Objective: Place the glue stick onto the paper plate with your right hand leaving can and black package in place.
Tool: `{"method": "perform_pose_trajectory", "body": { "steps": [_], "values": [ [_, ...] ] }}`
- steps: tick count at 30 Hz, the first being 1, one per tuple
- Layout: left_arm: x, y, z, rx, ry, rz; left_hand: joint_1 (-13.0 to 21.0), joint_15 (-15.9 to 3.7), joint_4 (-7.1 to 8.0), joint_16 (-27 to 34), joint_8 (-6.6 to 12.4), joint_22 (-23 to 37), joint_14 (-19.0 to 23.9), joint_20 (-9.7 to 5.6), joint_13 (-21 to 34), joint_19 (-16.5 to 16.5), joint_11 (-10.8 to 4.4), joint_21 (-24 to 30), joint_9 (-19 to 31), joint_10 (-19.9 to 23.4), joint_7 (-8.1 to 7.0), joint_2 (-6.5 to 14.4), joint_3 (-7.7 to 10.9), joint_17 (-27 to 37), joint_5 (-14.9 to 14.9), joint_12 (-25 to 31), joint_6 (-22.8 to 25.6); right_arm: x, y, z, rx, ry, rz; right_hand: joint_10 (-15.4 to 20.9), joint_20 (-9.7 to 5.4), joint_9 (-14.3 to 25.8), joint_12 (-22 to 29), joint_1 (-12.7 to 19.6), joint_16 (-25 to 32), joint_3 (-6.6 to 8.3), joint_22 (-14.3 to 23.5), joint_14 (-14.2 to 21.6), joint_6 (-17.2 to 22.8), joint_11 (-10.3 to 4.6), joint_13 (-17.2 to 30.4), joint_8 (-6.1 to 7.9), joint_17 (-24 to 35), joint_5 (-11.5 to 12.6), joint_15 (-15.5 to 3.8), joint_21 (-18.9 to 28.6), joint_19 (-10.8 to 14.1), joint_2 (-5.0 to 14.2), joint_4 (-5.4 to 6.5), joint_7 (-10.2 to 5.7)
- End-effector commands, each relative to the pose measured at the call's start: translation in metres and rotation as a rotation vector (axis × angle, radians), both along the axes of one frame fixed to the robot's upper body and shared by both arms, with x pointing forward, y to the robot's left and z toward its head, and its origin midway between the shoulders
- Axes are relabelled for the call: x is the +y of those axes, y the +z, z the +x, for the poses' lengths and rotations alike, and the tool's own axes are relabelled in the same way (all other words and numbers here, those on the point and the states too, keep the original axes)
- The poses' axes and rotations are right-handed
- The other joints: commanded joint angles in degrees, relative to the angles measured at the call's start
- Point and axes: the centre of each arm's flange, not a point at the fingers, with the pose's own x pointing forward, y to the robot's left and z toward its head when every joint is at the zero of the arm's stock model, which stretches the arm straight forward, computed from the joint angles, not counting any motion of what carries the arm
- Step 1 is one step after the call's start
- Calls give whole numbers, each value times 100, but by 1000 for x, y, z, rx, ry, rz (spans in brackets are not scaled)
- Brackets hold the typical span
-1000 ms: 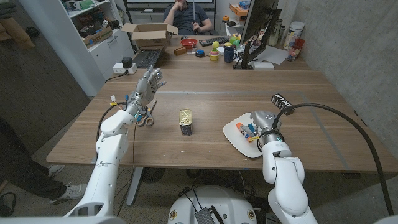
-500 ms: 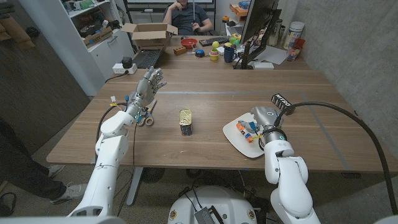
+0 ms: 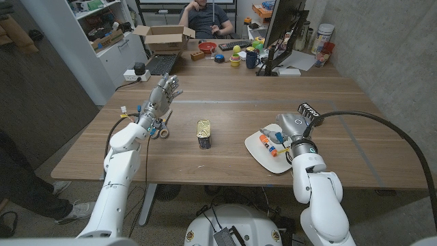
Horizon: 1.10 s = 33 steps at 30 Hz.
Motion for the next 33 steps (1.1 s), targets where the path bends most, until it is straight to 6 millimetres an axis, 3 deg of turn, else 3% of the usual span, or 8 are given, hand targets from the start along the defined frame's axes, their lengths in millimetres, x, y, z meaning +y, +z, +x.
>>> {"method": "perform_pose_trajectory", "body": {
  "steps": [1, 27, 33],
  "values": [
    [-2, -1, -8, -8, 2, 4, 42, -15, 10, -13, 21, 17, 9, -23, 11, 22, 10, -20, 24, 1, 6, 37, -28, 4, 40, 21, -6, 0, 8, -10, -54, 18, 3, 1, -534, 4, 9, -60, -46, -54, 24, -41, 1, 13, 1, -3, -4, 39, -267, -46, -41, -25, 7, 15],
    [0, -5, -16, -10, 5, 8, 55, -16, 7, -13, 22, 19, 15, -21, 11, 32, 19, -49, 24, 6, 6, 46, -45, 3, 44, 23, -3, 7, 34, -22, -151, 42, -8, 6, -457, -3, 16, -125, -123, -169, 48, -235, 11, 48, -16, 3, -98, 100, -207, -296, -275, 7, 41, 46],
    [0, -5, -17, -13, 5, 8, 59, -15, 5, -13, 21, 19, 16, -24, 11, 36, 24, -55, 24, 8, 7, 49, -48, 3, 45, 24, -4, 8, 38, -25, -204, 46, -16, -6, -293, -7, 11, -149, -148, -223, 53, -395, 22, 67, -16, 7, -111, 133, -152, -466, -525, 29, 54, 64]
  ]
}}
